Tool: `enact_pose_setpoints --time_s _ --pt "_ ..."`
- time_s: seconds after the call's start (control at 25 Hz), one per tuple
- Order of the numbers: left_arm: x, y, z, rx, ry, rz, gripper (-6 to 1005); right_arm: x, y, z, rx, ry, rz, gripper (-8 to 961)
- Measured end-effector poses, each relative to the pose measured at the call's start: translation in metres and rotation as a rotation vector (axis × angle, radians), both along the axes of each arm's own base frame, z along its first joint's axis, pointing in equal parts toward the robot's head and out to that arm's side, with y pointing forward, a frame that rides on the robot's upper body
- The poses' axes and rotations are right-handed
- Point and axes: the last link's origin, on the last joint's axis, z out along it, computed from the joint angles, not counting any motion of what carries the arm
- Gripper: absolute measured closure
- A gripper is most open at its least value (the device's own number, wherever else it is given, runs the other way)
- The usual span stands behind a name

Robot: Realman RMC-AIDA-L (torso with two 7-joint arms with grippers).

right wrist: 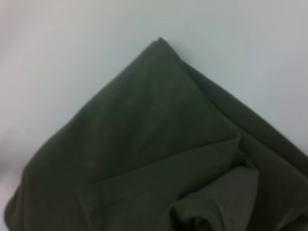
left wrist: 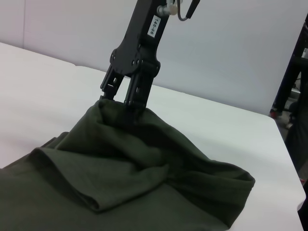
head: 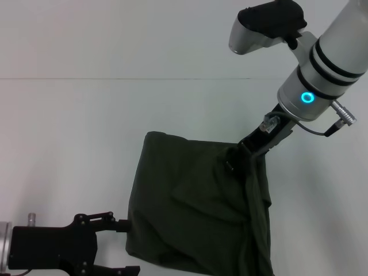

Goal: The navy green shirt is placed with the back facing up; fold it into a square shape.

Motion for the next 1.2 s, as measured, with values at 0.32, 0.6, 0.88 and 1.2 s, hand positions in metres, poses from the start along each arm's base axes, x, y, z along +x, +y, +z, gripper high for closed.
enact_pose_setpoints --time_s 0.32,0.6,0.88,1.2 --pt "0.000 0.000 -0.001 -0.004 0.003 -0.002 136 0.014 0.001 0.003 0.028 -0.005 -0.025 41" --pt "0.000 0.000 -0.002 -0.005 0.004 -0.002 140 0.034 0.001 0.013 0.067 0.029 -0.082 42" --pt "0.000 -0.001 -0.002 -0.005 0.004 0.000 143 0.061 0.004 0.029 0.142 0.070 -0.149 41" --pt "0.000 -0.002 -0.004 -0.006 0.000 0.002 148 0.093 -0.003 0.039 0.194 0.126 -0.230 42"
